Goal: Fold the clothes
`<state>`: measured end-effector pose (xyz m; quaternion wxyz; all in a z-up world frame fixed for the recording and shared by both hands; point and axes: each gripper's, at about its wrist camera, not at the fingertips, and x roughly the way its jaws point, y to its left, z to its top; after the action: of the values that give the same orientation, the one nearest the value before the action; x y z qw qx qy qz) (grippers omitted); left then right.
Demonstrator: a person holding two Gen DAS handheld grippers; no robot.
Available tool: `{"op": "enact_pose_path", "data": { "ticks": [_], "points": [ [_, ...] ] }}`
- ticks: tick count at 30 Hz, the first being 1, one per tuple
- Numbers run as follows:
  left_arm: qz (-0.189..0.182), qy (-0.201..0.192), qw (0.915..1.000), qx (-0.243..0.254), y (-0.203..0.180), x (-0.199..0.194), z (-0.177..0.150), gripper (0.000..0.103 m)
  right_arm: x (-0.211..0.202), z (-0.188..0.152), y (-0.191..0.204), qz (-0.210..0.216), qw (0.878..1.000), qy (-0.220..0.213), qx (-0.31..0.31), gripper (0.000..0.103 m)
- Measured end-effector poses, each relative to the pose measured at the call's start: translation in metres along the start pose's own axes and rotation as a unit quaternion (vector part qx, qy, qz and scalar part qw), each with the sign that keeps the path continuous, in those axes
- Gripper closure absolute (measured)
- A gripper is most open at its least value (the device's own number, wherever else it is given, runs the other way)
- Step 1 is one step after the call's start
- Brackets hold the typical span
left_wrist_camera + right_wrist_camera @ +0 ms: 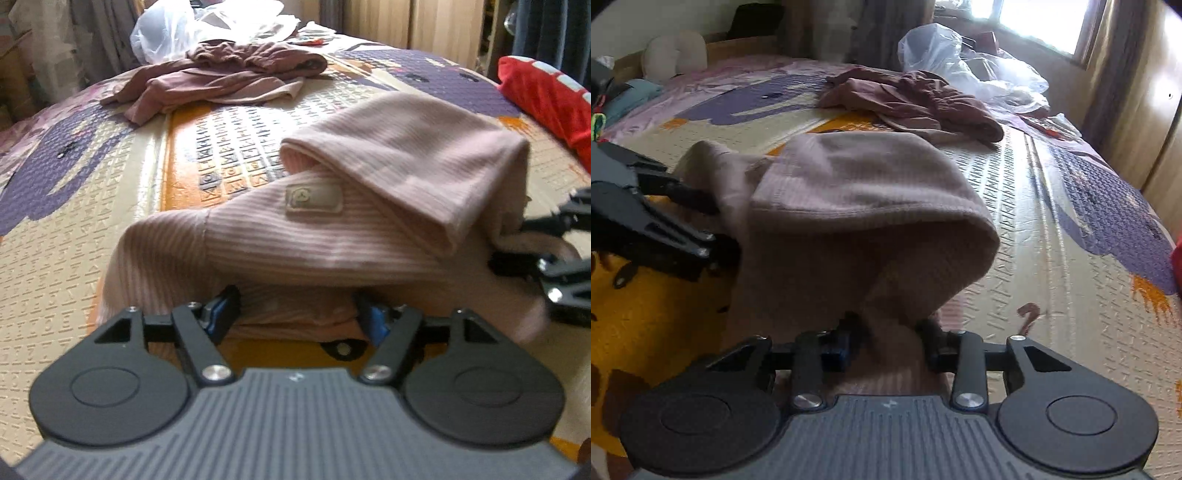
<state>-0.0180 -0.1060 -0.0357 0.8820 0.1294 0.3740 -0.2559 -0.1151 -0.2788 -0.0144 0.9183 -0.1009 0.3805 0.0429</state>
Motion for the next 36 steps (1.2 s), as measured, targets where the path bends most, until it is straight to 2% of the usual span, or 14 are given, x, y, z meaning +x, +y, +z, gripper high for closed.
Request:
{"op": "enact_pose_path", "data": {
  "ticks": [5, 10, 12, 16, 19, 20, 25, 29, 33, 34, 36],
  "points": [
    [0.026, -0.003, 0.9993, -0.026, 0.015, 0.000, 0.004, 0.033, -0.006, 0.001, 0.009, 0.072, 0.997, 0.009, 0.018, 0.076],
    [0.047, -0.007, 0.9979, -0.045, 0.026, -0.001, 0.006, 0.033, -0.010, 0.001, 0.030, 0.136, 0.991, 0.011, 0.011, 0.076],
    [0.053, -0.009, 0.9974, -0.048, 0.028, -0.001, 0.007, 0.032, -0.012, 0.001, 0.038, 0.175, 0.984, 0.010, 0.017, 0.073],
    [0.063, -0.010, 0.9968, -0.048, 0.033, -0.004, 0.006, 0.021, -0.025, 0.008, 0.047, 0.216, 0.976, -0.001, -0.010, 0.068],
    [0.066, -0.012, 0.9967, -0.044, 0.039, -0.010, 0.004, 0.017, -0.048, 0.014, 0.048, 0.196, 0.979, -0.035, -0.050, 0.067],
    [0.069, -0.013, 0.9967, -0.042, 0.041, -0.013, 0.003, 0.016, -0.055, 0.014, 0.047, 0.187, 0.979, -0.047, -0.063, 0.062],
    [0.072, -0.010, 0.9968, -0.032, 0.047, -0.026, -0.004, 0.014, -0.071, 0.016, 0.053, 0.109, 0.982, -0.110, -0.113, 0.051],
    [0.044, -0.007, 0.9990, -0.006, 0.039, -0.036, -0.010, 0.006, -0.055, 0.023, 0.069, 0.048, 0.981, -0.118, -0.144, 0.051],
    [0.018, -0.003, 0.9992, 0.035, 0.023, -0.043, -0.017, 0.004, -0.033, 0.027, 0.087, 0.008, 0.977, -0.110, -0.183, 0.052],
    [0.029, -0.001, 0.9987, 0.043, 0.019, -0.043, -0.018, 0.006, -0.028, 0.028, 0.093, -0.002, 0.975, -0.108, -0.194, 0.053],
    [0.041, 0.003, 0.9979, 0.050, 0.017, -0.042, -0.020, 0.003, -0.016, 0.028, 0.101, -0.019, 0.969, -0.106, -0.222, 0.055]
  ]
}}
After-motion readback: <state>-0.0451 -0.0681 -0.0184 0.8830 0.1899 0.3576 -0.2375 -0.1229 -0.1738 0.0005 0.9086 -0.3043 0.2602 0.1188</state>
